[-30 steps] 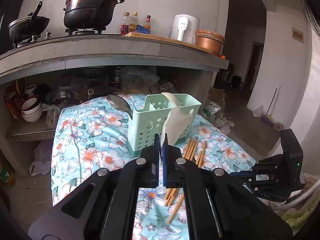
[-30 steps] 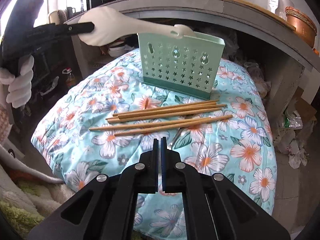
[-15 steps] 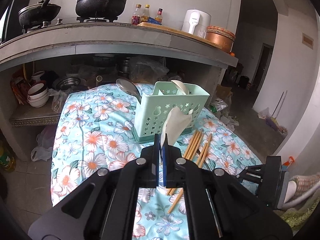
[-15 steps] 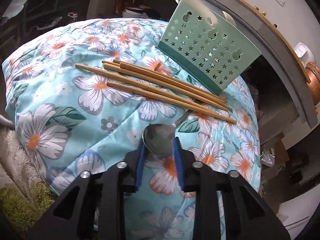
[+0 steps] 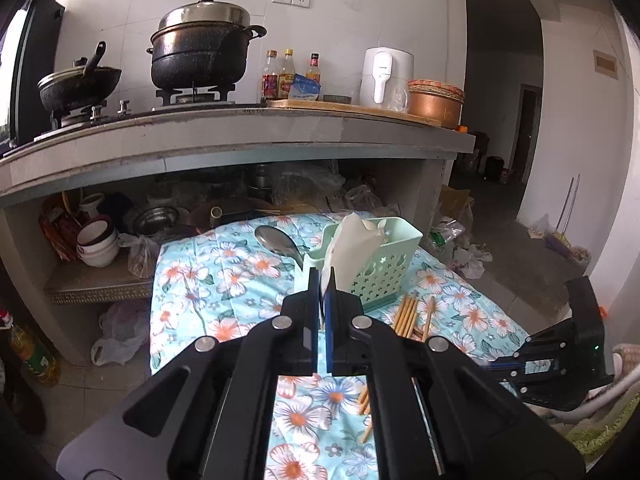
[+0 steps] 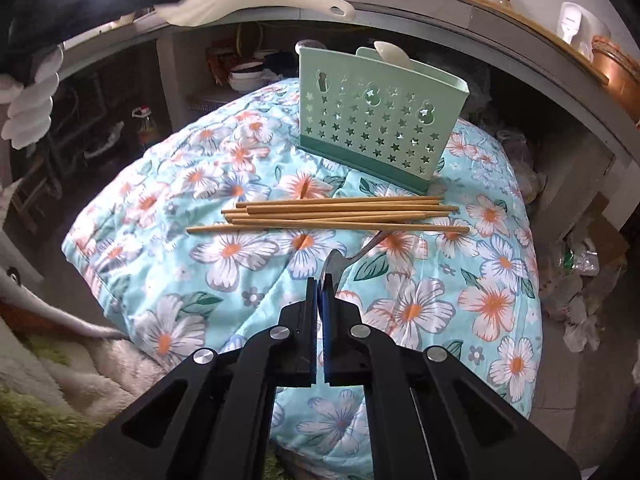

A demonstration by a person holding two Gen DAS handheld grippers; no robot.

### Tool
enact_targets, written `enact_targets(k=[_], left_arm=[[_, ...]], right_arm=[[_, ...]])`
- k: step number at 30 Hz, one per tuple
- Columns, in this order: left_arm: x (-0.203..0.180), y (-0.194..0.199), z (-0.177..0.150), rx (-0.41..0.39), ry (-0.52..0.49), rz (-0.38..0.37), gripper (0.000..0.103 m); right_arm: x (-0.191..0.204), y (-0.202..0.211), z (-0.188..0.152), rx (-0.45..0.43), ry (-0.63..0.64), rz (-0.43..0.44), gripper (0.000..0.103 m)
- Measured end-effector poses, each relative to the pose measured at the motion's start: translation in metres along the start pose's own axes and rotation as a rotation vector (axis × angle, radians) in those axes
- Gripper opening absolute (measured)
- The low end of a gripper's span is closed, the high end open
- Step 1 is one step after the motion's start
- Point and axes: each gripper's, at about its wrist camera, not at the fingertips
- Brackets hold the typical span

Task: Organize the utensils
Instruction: 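Lower the ladle into the green holder and open the left gripper while the right gripper drops the spoon in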

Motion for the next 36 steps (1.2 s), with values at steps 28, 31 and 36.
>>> enact_targets(k=[28,31,36], left_arm=[[0.034,-0.157,0.073,0.433,-0.037,0.05,0.002],[0.036,-0.172,0.073,0.446,-0.015,0.036,0.002],[0.04,-0.182,0.072,0.376,0.081,-0.063,0.007]], right_arm=[[-0.086,0.099,0.065,-0.296,-0.259,0.077,0.002],[-0.091,0.106,0.076,-0.331,-0.25,0.061,0.002],[-0.099,0.112,0.094,-0.389,-0.244,0.064,0.002]])
Point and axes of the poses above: each gripper's, at about its wrist camera, not at the fingertips, and y roughly against the way its jaws point, x to its left, z to its top
